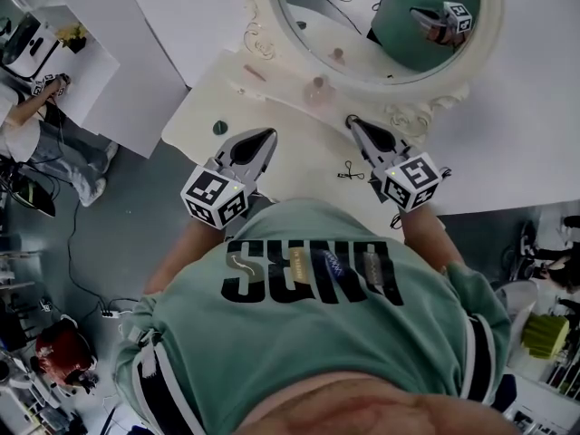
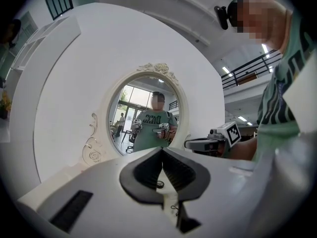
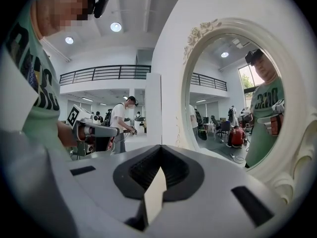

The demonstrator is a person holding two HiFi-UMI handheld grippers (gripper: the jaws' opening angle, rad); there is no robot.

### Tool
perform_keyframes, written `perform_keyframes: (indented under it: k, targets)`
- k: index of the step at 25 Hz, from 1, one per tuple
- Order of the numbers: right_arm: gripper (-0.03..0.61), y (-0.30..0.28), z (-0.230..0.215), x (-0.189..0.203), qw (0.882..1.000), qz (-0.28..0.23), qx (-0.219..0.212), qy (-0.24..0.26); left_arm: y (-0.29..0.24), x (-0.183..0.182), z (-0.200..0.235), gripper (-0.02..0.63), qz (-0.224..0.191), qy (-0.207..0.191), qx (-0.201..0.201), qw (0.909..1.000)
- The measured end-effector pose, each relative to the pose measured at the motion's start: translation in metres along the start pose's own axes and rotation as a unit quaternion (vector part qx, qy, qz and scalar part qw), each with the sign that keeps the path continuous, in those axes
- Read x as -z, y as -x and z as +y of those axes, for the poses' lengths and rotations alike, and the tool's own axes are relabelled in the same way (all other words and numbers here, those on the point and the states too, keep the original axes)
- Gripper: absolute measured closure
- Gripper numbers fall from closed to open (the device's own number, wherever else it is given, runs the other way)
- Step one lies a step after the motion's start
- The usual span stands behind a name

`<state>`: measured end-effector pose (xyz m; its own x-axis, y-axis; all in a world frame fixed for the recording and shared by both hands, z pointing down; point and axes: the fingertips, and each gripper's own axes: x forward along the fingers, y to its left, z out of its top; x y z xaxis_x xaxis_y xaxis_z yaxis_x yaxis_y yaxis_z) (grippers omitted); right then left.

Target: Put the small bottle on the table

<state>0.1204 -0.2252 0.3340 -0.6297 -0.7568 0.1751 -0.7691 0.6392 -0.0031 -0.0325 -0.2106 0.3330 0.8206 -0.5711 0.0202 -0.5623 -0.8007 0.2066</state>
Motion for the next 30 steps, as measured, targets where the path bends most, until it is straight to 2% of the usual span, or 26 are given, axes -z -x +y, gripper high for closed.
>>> perform_keyframes:
  k: [10, 30]
  targets:
    - [0.584, 0.0008, -0.0086, 0.0031, 1.0, 0.015, 0.01, 0.005, 0.0009, -0.0022, 0.0044, 0.604, 0.0, -0.005, -0.008, 1.0]
    - [0.584, -0.0031, -0.0035, 0.0027, 1.0, 0.018, 0.003, 0.014, 0.0027, -0.0038, 0.0063, 0.604, -0.004, 0.0, -0.009, 1.0]
